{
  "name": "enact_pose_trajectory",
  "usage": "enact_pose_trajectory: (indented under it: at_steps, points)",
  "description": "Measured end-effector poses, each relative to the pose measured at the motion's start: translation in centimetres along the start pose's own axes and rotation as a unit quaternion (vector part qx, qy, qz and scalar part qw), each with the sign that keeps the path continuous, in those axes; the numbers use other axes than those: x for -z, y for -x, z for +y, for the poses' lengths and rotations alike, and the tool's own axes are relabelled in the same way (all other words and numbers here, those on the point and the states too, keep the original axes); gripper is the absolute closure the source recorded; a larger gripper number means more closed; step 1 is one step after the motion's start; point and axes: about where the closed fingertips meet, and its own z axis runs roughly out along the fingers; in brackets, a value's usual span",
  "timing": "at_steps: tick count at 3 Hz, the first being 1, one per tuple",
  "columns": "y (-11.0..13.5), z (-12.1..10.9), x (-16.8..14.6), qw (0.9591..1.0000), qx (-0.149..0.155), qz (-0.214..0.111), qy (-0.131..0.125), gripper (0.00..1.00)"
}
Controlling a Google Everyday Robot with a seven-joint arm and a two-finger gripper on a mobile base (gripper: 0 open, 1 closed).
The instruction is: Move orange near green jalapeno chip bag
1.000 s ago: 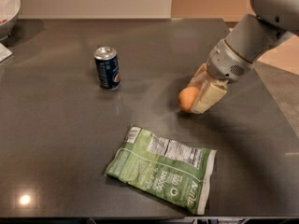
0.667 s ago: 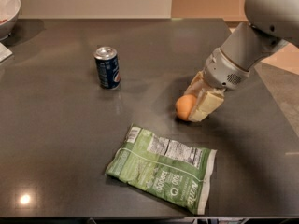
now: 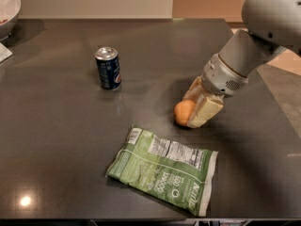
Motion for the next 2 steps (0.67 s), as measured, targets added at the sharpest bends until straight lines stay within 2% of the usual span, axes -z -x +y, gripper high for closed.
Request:
enact_pose_trajectory:
  at_steps: [1, 2]
  points:
    - [0.08, -0.04, -0.1, 1.0, 0.001, 0.0, 0.0, 0.0]
    - [0.08, -0.04, -0.11, 1.0, 0.001, 0.0, 0.0, 0.0]
